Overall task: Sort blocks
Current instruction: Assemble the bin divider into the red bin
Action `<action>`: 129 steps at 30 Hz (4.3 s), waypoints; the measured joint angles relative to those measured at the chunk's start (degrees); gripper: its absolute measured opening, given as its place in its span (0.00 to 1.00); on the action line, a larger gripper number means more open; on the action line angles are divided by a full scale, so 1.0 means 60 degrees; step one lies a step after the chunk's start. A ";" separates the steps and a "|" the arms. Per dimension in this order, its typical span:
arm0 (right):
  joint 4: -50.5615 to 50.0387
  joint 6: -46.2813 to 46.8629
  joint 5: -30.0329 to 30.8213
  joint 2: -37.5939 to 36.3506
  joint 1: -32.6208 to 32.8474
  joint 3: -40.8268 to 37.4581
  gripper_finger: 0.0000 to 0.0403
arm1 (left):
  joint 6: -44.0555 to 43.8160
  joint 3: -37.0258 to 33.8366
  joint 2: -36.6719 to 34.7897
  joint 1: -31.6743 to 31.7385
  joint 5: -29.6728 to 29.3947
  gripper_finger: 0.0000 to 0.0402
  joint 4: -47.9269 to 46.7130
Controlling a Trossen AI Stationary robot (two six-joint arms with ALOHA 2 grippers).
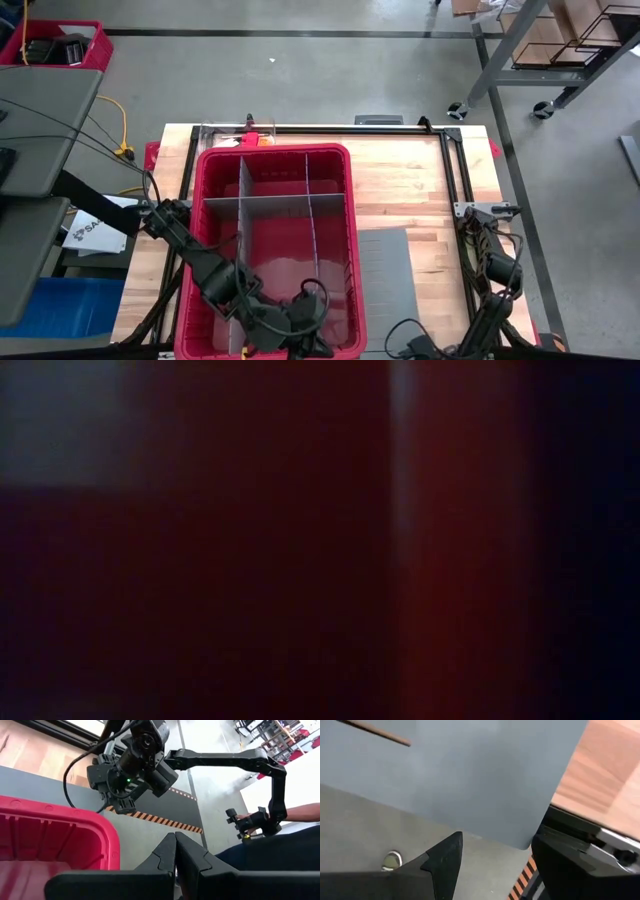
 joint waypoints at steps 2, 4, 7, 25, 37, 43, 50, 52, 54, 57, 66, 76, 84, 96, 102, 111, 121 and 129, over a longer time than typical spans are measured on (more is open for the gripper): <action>0.0076 -0.0114 0.0168 0.0000 -0.0050 0.0000 0.57 | 0.0000 0.0000 0.0000 -0.0030 0.0000 0.00 -0.0005; 0.0388 -0.0284 0.0285 0.0000 -0.0134 0.0000 0.57 | 0.0000 0.0000 0.0000 -0.0037 -0.0004 0.00 0.0016; 0.1360 -0.0598 0.0900 0.0021 -0.0223 0.0000 0.57 | 0.0000 0.0000 0.0000 -0.0075 0.0000 0.00 -0.0009; 0.2516 0.0109 0.2087 -0.0048 0.0881 0.0015 0.57 | -0.0116 0.0000 0.0004 -0.0248 0.0107 0.00 -0.0002; 0.3859 0.0368 0.4497 -0.0076 0.1654 -0.0710 0.57 | -0.1752 -0.0007 0.0011 -0.0259 0.0226 0.00 0.0192; 0.4180 0.0622 0.5332 -0.0106 0.2207 -0.1211 0.57 | -0.2661 -0.0007 0.0015 -0.0203 0.0209 0.00 0.0304; 0.8514 0.0350 0.7138 -0.0084 0.2030 -0.3600 0.57 | -0.3021 -0.0007 0.0015 -0.0088 0.0105 0.00 0.1308; 0.9701 0.0243 0.8004 -0.0088 0.2064 -0.4108 0.57 | -0.3022 -0.0007 0.0011 -0.0088 -0.0031 0.00 0.1446; 1.0607 0.0002 0.9034 -0.0121 0.2149 -0.4429 0.57 | -0.3020 -0.0007 0.0011 -0.0088 -0.0114 0.00 0.1456; 1.1455 0.0002 1.0027 -0.0188 0.2233 -0.4809 0.57 | -0.3013 -0.0007 0.0011 -0.0081 -0.0149 0.00 0.1427; 1.1705 -0.0332 0.9516 -0.0163 0.1861 -0.4913 0.57 | -0.2893 -0.0007 0.0011 0.0072 -0.0069 0.00 0.1373; 1.2006 -0.0400 0.9155 -0.0169 0.0988 -0.4860 0.07 | -0.2751 -0.0007 0.0011 0.0107 0.0283 0.00 0.1389; 1.0419 -0.0674 0.8340 -0.1570 0.1413 -0.4874 0.01 | -0.2231 -0.0007 0.0011 -0.0019 0.0703 0.00 0.1647; 0.5334 -0.0905 0.4545 -0.4820 0.1382 -0.4870 0.00 | -0.0294 -0.0007 -0.0595 0.0072 0.1689 0.00 0.2104; 0.2586 -0.0917 0.4526 -0.6900 0.1359 -0.4870 0.00 | 0.1456 -0.0007 -0.1720 0.0185 0.0875 0.00 0.0788; 0.0589 -0.1703 0.7234 -0.9895 0.1273 -0.4848 0.00 | 0.3098 0.0004 -0.3680 -0.0084 -0.2454 0.00 -0.2163; 0.1120 -0.5403 0.6509 -1.0347 -0.1199 -0.3894 0.00 | 0.3264 0.0004 -0.4697 0.0337 -0.4812 0.03 -0.5444; 0.1816 -0.8961 0.4623 -1.0316 -0.3496 -0.2839 0.00 | 0.3300 0.0004 -0.4819 0.1824 -0.4959 0.24 -0.6012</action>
